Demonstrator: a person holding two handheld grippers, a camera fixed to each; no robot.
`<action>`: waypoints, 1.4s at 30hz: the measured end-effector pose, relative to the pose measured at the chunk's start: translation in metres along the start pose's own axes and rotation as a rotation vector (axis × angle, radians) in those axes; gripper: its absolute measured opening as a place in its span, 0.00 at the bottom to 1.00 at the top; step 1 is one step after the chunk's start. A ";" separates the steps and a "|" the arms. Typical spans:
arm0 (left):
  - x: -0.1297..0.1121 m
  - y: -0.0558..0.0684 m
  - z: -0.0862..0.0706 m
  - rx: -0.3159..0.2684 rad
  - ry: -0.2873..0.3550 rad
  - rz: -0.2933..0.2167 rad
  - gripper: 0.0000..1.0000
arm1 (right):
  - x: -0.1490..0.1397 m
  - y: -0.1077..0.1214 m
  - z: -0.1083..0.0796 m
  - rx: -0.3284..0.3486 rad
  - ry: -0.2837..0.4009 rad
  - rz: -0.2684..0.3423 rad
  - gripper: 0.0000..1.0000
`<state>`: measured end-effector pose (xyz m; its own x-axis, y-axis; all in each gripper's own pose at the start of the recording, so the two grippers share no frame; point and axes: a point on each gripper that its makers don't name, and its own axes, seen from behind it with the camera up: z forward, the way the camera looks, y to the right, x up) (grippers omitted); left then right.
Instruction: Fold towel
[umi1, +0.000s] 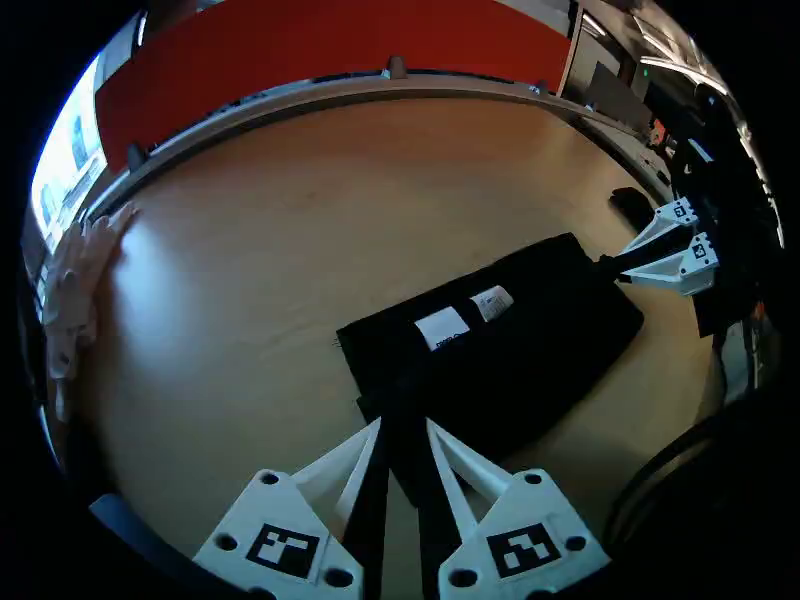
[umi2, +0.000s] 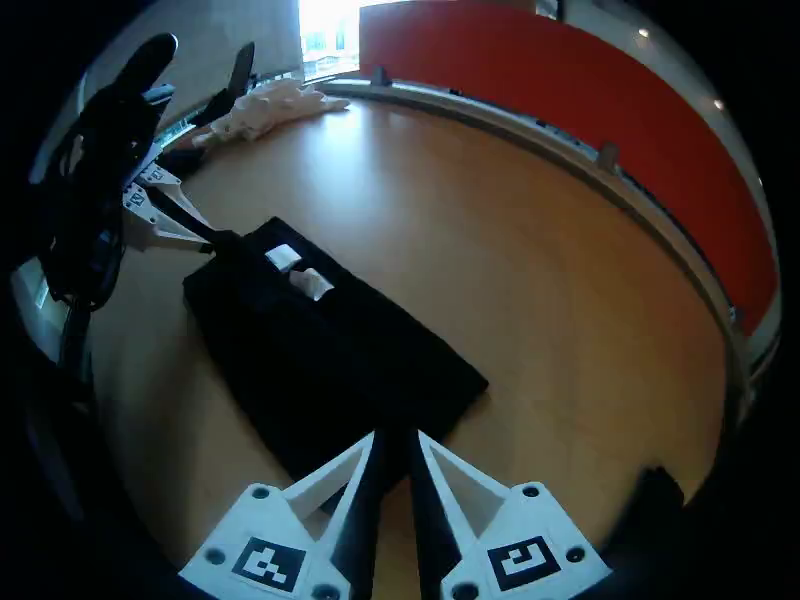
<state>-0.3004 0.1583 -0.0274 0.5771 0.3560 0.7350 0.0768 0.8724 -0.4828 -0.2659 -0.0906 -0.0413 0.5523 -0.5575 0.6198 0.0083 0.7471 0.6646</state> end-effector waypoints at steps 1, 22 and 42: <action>0.000 -0.001 0.002 0.003 -0.001 0.001 0.16 | -0.001 0.000 0.001 -0.002 -0.002 0.004 0.18; 0.008 -0.020 0.013 0.067 0.001 0.035 0.42 | 0.001 0.021 0.014 -0.077 -0.005 0.032 0.65; 0.030 -0.041 0.008 0.108 0.027 0.033 0.85 | 0.029 0.044 0.010 -0.137 0.041 0.031 0.89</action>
<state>-0.2925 0.1357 0.0187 0.5998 0.3776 0.7055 -0.0303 0.8918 -0.4515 -0.2578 -0.0771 0.0102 0.5878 -0.5199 0.6199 0.1030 0.8080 0.5801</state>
